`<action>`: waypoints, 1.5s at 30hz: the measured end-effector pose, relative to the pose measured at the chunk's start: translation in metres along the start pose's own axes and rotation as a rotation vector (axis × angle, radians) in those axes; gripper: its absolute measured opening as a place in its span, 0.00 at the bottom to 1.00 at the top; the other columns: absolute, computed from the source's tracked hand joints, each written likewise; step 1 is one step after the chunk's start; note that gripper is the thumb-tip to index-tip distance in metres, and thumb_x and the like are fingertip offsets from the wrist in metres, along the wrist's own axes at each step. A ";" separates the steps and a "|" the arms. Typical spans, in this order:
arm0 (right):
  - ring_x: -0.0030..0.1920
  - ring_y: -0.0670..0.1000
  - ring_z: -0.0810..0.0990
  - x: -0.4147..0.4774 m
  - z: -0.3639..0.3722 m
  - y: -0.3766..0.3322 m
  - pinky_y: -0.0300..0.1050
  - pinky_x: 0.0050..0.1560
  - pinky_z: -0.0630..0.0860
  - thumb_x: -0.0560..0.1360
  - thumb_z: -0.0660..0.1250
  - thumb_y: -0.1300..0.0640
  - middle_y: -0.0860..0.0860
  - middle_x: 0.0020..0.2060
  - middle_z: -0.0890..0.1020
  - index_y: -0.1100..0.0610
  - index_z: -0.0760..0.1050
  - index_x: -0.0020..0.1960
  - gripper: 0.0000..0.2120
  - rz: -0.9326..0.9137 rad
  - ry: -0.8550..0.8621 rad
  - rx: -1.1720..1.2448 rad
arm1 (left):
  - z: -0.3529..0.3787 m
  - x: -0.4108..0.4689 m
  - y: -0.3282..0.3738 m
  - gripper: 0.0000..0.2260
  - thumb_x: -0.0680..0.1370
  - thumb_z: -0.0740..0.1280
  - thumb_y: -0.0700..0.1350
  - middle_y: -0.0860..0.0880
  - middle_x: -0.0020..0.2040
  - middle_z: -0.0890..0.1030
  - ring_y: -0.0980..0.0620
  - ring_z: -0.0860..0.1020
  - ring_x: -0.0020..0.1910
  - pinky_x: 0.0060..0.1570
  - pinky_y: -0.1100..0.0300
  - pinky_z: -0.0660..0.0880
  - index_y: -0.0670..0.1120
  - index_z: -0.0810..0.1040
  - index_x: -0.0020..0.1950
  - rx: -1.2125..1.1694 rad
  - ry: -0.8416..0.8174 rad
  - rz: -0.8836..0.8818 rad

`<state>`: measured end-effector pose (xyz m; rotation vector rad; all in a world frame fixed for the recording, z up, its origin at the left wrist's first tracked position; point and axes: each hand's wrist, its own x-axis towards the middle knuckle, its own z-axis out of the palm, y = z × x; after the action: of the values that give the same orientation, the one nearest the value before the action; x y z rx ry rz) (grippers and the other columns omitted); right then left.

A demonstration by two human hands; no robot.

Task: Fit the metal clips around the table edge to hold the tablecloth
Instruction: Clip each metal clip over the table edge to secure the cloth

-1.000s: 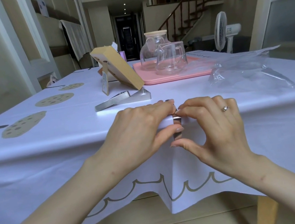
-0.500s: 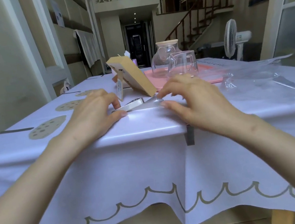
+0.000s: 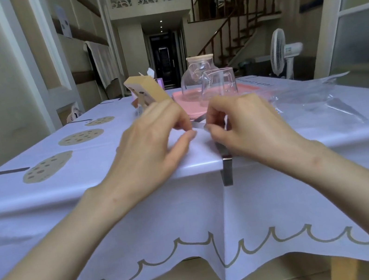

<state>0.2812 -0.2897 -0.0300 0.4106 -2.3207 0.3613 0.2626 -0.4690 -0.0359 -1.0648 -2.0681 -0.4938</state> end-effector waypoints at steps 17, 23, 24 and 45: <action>0.28 0.49 0.81 -0.127 -0.108 0.093 0.53 0.36 0.80 0.65 0.76 0.49 0.47 0.34 0.80 0.40 0.78 0.42 0.10 0.361 0.162 0.262 | 0.119 0.047 0.126 0.15 0.65 0.60 0.35 0.50 0.43 0.82 0.51 0.79 0.41 0.29 0.61 0.75 0.46 0.82 0.45 0.270 -0.156 0.442; 0.33 0.52 0.83 -0.144 -0.128 0.131 0.41 0.38 0.82 0.57 0.79 0.43 0.49 0.30 0.82 0.48 0.81 0.39 0.15 0.501 0.281 0.558 | 0.158 0.072 0.153 0.22 0.65 0.49 0.33 0.48 0.42 0.81 0.49 0.78 0.41 0.36 0.60 0.74 0.43 0.81 0.44 0.248 -0.063 0.476; 0.33 0.53 0.84 -0.147 -0.127 0.139 0.40 0.38 0.82 0.60 0.78 0.54 0.49 0.29 0.82 0.51 0.80 0.37 0.08 0.525 0.329 0.607 | 0.164 0.078 0.160 0.22 0.66 0.48 0.33 0.47 0.42 0.81 0.48 0.78 0.41 0.36 0.60 0.75 0.42 0.81 0.45 0.223 -0.076 0.460; 0.30 0.50 0.75 -0.175 -0.105 0.201 0.37 0.28 0.72 0.76 0.63 0.61 0.50 0.29 0.78 0.52 0.77 0.38 0.10 0.523 0.646 0.646 | 0.212 0.129 0.199 0.15 0.53 0.80 0.52 0.52 0.28 0.78 0.56 0.77 0.27 0.25 0.66 0.66 0.47 0.81 0.32 0.273 -0.142 0.232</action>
<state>0.3856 -0.0349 -0.1099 -0.0411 -1.5974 1.3031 0.2819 -0.1539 -0.0748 -1.1801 -2.0276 -0.0189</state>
